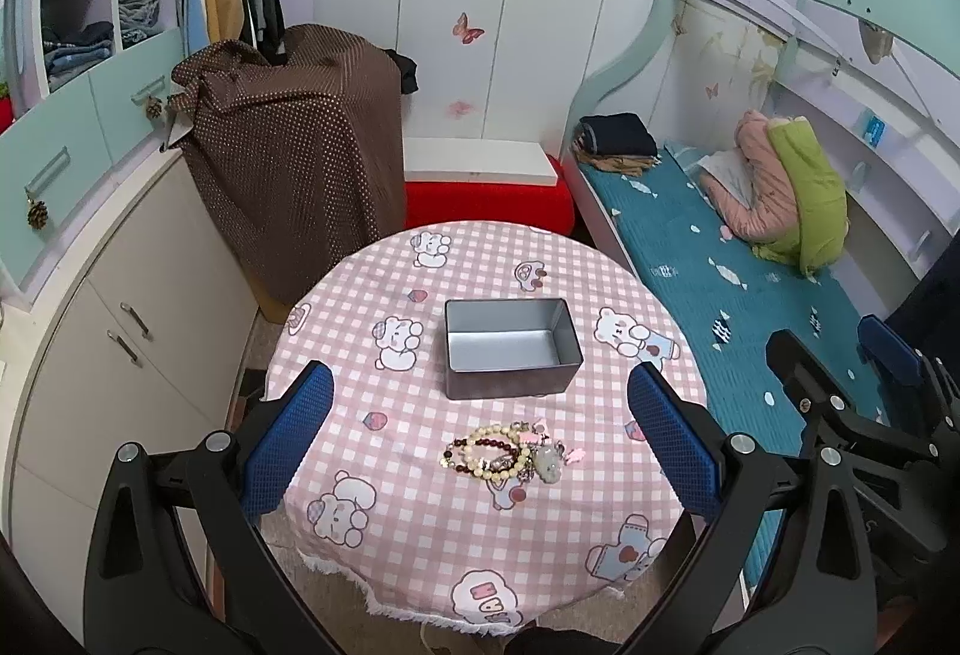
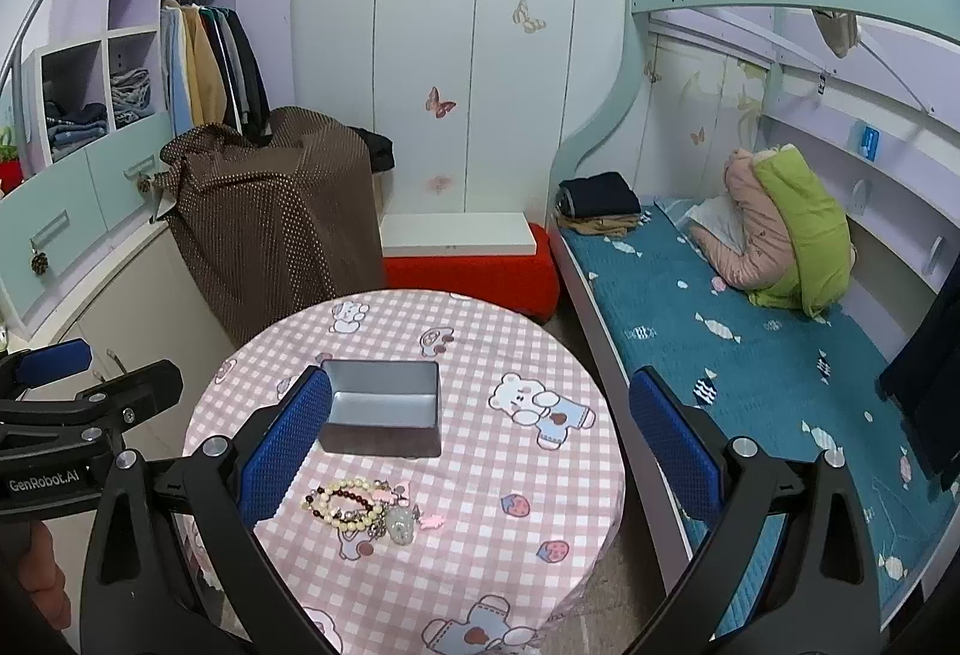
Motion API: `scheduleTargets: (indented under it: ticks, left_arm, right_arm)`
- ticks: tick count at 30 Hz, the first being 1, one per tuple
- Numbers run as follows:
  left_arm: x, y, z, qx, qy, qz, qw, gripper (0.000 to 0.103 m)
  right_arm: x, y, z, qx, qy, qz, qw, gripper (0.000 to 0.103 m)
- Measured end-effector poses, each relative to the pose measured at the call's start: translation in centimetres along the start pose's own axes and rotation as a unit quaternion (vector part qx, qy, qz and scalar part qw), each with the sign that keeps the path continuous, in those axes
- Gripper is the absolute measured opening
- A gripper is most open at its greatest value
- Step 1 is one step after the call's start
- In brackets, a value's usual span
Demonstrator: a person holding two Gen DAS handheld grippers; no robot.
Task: Organize jewelry
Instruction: 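Move both grippers down toward the jewelry pile beside the grey tray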
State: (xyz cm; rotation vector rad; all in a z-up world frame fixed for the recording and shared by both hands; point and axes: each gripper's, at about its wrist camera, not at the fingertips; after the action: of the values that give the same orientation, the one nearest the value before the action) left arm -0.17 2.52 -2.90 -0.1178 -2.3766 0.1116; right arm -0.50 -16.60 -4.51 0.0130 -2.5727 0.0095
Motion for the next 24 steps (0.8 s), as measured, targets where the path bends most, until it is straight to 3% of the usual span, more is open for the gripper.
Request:
scheduleTargets:
  ticks: [11,24]
  left_arm:
    - [-0.7,1.5,2.4,-0.002,0.036,0.019,0.9992,0.098]
    - [-2.9,2.9,6.5,0.008,0.113,0.023,0.9934,0.098]
  right_arm:
    - [-0.5,0.7,1.7,-0.01,0.045,0.006,0.999,0.095]
    - [-1.8,1.1,5.1,-0.023,0.124,0.012,0.992,0.095]
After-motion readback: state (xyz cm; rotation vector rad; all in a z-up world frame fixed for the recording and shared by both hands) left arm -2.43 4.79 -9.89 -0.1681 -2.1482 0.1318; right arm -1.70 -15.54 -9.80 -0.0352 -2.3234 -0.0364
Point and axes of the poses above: each gripper's, at about its wrist camera, not at the fingertips, and x roughly against the way its jaws point, y to its left, z to its underside, and after that the axes turned 2 degrees about z, right-handed
